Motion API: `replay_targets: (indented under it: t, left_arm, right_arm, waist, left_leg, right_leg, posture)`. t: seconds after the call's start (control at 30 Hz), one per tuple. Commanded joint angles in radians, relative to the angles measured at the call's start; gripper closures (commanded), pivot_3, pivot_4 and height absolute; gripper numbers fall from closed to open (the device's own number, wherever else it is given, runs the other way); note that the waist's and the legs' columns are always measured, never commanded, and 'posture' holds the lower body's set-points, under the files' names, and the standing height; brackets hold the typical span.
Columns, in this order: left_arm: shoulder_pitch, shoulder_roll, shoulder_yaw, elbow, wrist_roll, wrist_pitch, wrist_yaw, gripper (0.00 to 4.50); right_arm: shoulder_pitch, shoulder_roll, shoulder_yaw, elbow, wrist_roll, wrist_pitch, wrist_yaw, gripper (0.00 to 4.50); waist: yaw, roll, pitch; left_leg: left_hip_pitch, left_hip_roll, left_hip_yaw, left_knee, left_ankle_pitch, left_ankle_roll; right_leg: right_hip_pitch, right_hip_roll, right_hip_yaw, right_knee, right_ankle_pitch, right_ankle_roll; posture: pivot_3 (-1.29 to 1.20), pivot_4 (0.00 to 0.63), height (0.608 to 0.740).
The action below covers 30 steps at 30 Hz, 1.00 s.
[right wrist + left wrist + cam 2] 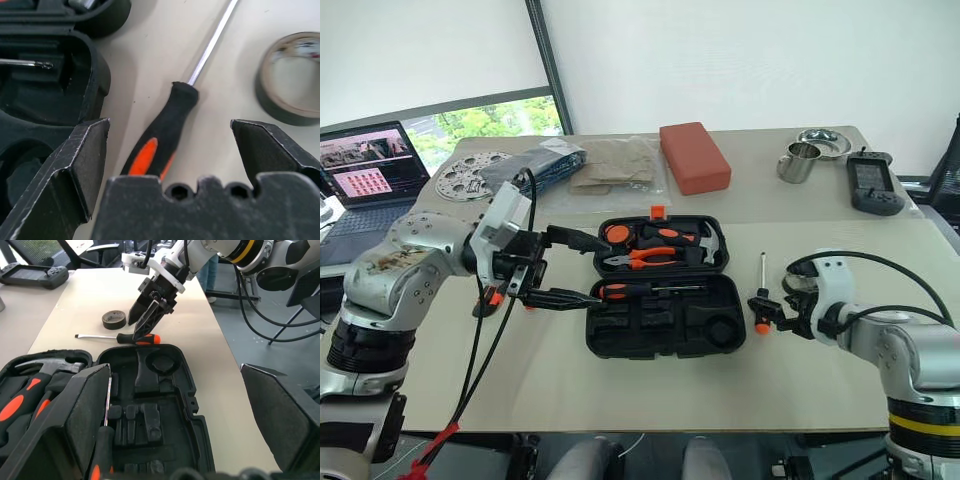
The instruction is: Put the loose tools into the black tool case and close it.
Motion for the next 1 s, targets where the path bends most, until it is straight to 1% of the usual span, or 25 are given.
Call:
replay_targets:
  t: [0.03,0.1,0.27,0.33,0.37,0.5,0.63,0.7,0.8,0.87,0.9,1.0]
  left_arm:
    - [-0.007,0.008,0.009,-0.047,0.001,-0.014,0.023,0.00]
    - [-0.009,0.009,0.008,-0.048,0.004,-0.017,0.029,0.00]
    - [-0.013,0.012,0.008,-0.049,0.003,-0.022,0.033,0.00]
    - [-0.012,0.011,0.007,-0.050,0.003,-0.024,0.035,0.00]
    - [-0.011,0.010,0.007,-0.049,0.004,-0.027,0.035,0.00]
    - [-0.011,0.001,0.011,-0.043,0.008,-0.042,0.047,0.00]
    - [-0.002,0.002,0.011,-0.048,0.007,-0.042,0.050,0.00]
    - [0.005,0.005,0.016,-0.053,0.003,-0.037,0.053,0.00]
    - [0.027,0.024,0.043,-0.071,-0.008,-0.024,0.067,0.00]
    - [0.053,0.048,0.073,-0.098,-0.030,0.000,0.072,0.00]
    - [0.069,0.065,0.089,-0.113,-0.041,0.013,0.075,0.00]
    - [0.124,0.121,0.138,-0.158,-0.072,0.051,0.085,0.00]
  right_arm:
    - [-0.038,-0.027,0.064,-0.009,-0.054,-0.011,-0.017,0.52]
    - [-0.043,-0.029,0.085,-0.005,-0.069,-0.011,-0.018,1.06]
    - [-0.040,-0.037,0.105,-0.007,-0.094,-0.009,-0.003,2.76]
    - [-0.047,-0.018,0.068,-0.011,-0.081,0.023,-0.013,3.45]
    - [-0.055,-0.002,0.042,-0.014,-0.070,0.046,-0.022,3.60]
    - [-0.096,0.060,-0.089,-0.030,-0.052,0.126,-0.072,3.60]
    - [-0.130,0.070,-0.138,-0.069,-0.062,0.139,-0.095,3.60]
    - [-0.150,0.055,-0.139,-0.080,-0.066,0.084,-0.083,3.60]
    - [-0.148,-0.014,-0.078,-0.091,-0.059,-0.060,0.045,3.60]
    - [-0.103,-0.097,0.014,-0.117,-0.087,-0.197,0.178,3.60]
    - [-0.083,-0.132,0.064,-0.119,-0.116,-0.303,0.253,3.60]
    - [-0.104,-0.189,0.218,-0.053,-0.212,-0.561,0.419,3.60]
  waist:
    - [0.000,0.000,0.000]
    - [0.000,0.000,0.000]
    - [0.000,0.000,0.000]
    - [0.000,0.000,0.000]
    - [0.000,0.000,0.000]
    - [-0.001,0.000,0.000]
    - [-0.001,0.001,-0.001]
    - [-0.002,0.001,-0.001]
    - [-0.005,0.001,-0.001]
    - [-0.006,0.002,0.000]
    - [-0.006,0.001,0.000]
    - [-0.011,0.000,0.001]
  left_leg:
    - [0.000,0.000,0.000,0.000,0.000,0.000]
    - [0.000,0.000,0.000,0.000,0.000,0.000]
    - [0.000,0.000,0.000,0.000,0.000,0.000]
    - [0.000,0.000,0.000,0.000,0.000,0.000]
    - [0.000,0.000,0.000,0.000,0.000,0.000]
    - [0.000,0.000,0.000,0.000,0.000,0.000]
    - [0.000,0.000,0.000,-0.001,0.000,0.000]
    - [0.000,0.000,0.000,-0.001,0.000,0.000]
    - [0.000,0.000,0.000,-0.002,0.000,0.000]
    - [0.000,0.000,0.000,-0.003,0.000,0.001]
    - [0.000,0.000,0.001,-0.004,0.001,0.001]
    - [0.001,0.002,0.000,-0.005,0.000,0.001]
  right_leg:
    - [0.000,0.000,0.000,0.000,0.000,0.000]
    - [0.000,0.000,0.000,0.000,0.000,0.000]
    - [0.000,0.000,0.000,0.000,0.000,0.000]
    - [0.000,0.001,0.000,0.000,0.000,0.000]
    - [0.000,0.001,0.000,0.000,0.000,0.000]
    - [-0.001,0.001,0.000,0.000,0.000,0.000]
    - [-0.001,0.001,0.000,0.000,0.000,0.000]
    - [-0.001,0.001,0.000,0.000,0.000,0.000]
    - [-0.002,0.001,0.000,0.000,0.000,0.000]
    - [-0.003,0.001,0.000,0.000,0.000,0.000]
    - [-0.003,0.001,0.000,0.000,0.000,0.000]
    - [-0.003,0.003,0.000,0.000,0.000,0.000]
  posture:
    - [0.00,0.150,0.707]
    - [0.00,0.150,0.707]
    - [0.00,0.150,0.707]
    - [0.00,0.150,0.707]
    - [0.00,0.150,0.707]
    - [0.00,0.150,0.707]
    - [0.00,0.150,0.707]
    - [0.00,0.150,0.707]
    - [0.00,0.150,0.707]
    - [0.00,0.150,0.707]
    - [0.00,0.150,0.707]
    - [0.00,0.150,0.707]
